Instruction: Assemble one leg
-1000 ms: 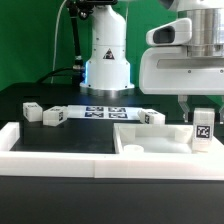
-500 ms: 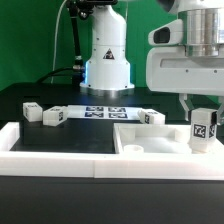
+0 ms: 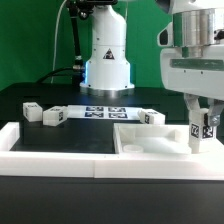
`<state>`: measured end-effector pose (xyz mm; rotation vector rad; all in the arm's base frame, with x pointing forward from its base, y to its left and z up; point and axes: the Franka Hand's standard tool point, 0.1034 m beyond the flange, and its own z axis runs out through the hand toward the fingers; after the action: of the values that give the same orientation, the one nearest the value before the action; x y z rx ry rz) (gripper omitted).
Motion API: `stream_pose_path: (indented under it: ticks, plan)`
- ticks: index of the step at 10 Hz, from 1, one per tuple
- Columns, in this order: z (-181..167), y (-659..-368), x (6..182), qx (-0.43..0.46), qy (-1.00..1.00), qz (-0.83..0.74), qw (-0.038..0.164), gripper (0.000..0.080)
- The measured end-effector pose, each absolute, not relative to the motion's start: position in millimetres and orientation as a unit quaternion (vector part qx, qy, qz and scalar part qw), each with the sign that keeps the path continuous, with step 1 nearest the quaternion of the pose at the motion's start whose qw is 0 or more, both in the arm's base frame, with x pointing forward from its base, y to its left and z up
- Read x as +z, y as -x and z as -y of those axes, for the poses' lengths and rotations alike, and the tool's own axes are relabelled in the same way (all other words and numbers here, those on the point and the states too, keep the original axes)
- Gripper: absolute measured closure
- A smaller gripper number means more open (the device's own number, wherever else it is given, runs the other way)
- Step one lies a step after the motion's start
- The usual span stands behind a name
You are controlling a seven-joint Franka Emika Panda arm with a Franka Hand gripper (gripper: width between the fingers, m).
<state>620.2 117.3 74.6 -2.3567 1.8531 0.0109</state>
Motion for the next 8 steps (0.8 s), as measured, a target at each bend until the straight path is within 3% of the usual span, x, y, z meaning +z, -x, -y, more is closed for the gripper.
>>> stream_pose_path:
  ticks: [2, 4, 6, 8]
  plan:
    - [-117.4, -620.0, 74.4, 0.002, 0.803, -0.592, 0.071, 0.0506]
    - [-116.7, -619.8, 73.4, -0.002, 0.836, -0.545, 0.070, 0.0190]
    - [-117.1, -620.7, 74.0, -0.008, 0.890, -0.451, 0.069, 0.0161]
    - [-121.7, -621.4, 75.9, -0.007, 0.939, -0.341, 0.052, 0.0152]
